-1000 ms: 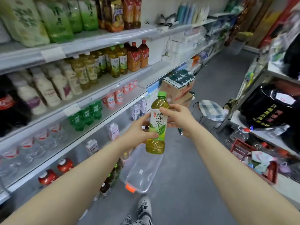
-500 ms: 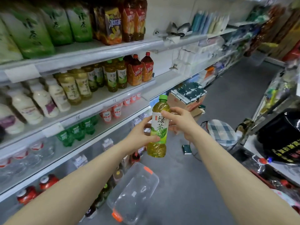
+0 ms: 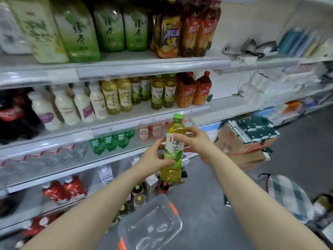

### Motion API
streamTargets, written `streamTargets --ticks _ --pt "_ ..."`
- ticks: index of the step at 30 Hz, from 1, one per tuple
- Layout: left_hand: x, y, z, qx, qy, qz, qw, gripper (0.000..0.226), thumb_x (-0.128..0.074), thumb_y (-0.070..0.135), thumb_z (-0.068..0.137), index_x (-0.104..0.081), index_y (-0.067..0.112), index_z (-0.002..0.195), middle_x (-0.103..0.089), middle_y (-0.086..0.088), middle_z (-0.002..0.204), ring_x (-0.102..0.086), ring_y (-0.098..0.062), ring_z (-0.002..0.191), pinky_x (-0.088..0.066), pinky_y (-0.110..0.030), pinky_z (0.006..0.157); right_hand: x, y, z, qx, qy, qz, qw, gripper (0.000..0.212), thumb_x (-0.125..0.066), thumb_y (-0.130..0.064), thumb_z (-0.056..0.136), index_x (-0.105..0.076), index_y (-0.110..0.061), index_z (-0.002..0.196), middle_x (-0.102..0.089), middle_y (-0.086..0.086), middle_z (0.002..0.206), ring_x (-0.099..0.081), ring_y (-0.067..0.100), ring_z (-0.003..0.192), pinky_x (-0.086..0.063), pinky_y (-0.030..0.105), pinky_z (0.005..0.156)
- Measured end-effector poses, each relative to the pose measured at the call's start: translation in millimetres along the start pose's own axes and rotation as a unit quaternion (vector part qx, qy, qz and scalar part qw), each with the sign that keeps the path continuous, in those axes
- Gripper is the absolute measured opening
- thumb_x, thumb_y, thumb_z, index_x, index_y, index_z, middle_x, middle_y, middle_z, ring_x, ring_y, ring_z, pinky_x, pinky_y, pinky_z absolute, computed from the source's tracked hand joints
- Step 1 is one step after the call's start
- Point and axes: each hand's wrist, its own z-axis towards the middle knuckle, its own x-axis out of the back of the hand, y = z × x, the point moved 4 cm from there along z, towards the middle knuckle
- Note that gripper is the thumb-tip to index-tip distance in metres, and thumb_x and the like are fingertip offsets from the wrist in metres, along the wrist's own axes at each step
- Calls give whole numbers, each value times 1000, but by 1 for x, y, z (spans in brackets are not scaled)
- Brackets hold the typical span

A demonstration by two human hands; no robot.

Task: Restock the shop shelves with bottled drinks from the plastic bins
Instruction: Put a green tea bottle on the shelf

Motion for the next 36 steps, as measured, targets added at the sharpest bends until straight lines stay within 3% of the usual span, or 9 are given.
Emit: streamTargets --ticks 5,8,13,17,19,23,27,31,36 --pt "27 -11 20 14 10 3 1000 88 -81 13 77 -32 39 144 -60 8 128 -71 -13 96 -59 -36 78 -20 -9 31 4 -28 -12 1000 37 -78 -22 87 -60 -16 119 -72 7 104 -72 19 88 -59 26 63" --pt "40 -14 36 12 25 3 1000 85 -80 15 80 -33 34 148 -57 7 133 -70 -12 97 -60 -34 77 -27 -12 55 11 -39 -23 999 25 -78 -21 87 -63 -21 107 -72 8 110 -72 21 94 -62 33 74" --pt "54 -13 70 7 65 -14 998 72 -75 4 83 -35 38 133 -56 8 125 -64 -15 104 -54 -19 66 -35 -20 107 23 -57 -58 996 31 -81 -26 84 -65 -18 110 -73 5 103 -72 24 98 -61 46 86" --pt "72 -18 114 11 120 -21 993 79 -78 7 81 -36 35 142 -58 6 124 -69 -19 99 -60 -41 80 -41 -33 163 53 -70 -83 993 44 -87 -40 73 -67 -22 108 -72 3 99 -71 23 98 -59 51 88" --pt "79 -20 134 14 148 -47 988 79 -76 3 81 -37 34 142 -59 5 122 -70 -20 97 -59 -46 83 -43 -38 190 69 -76 -92 990 35 -87 -35 75 -65 -24 101 -70 -1 96 -70 21 96 -59 48 89" --pt "93 -20 166 25 178 -70 981 78 -74 -1 83 -37 31 144 -60 -2 126 -69 -20 98 -59 -39 78 -48 -47 234 104 -74 -116 985 45 -86 -35 76 -61 -23 112 -70 -3 98 -69 17 95 -59 44 88" --pt "112 -27 193 26 213 -62 975 78 -68 -4 86 -35 30 148 -58 -2 126 -65 -21 96 -57 -48 86 -59 -50 267 108 -83 -120 983 38 -84 -30 80 -60 -22 109 -68 -11 92 -66 7 88 -56 34 89" --pt "129 -37 214 23 248 -31 968 74 -65 -6 88 -36 23 149 -57 2 121 -64 -22 101 -54 -45 94 -69 -47 287 110 -102 -104 983 52 -81 -25 84 -57 -15 129 -63 -14 94 -64 9 94 -53 33 95" --pt "143 -41 242 15 269 2 963 51 -68 4 88 -54 16 136 -64 1 126 -64 -20 111 -54 -44 95 -75 -54 308 151 -84 -92 981 50 -80 -23 85 -60 -19 131 -69 -10 98 -66 14 102 -53 31 93"
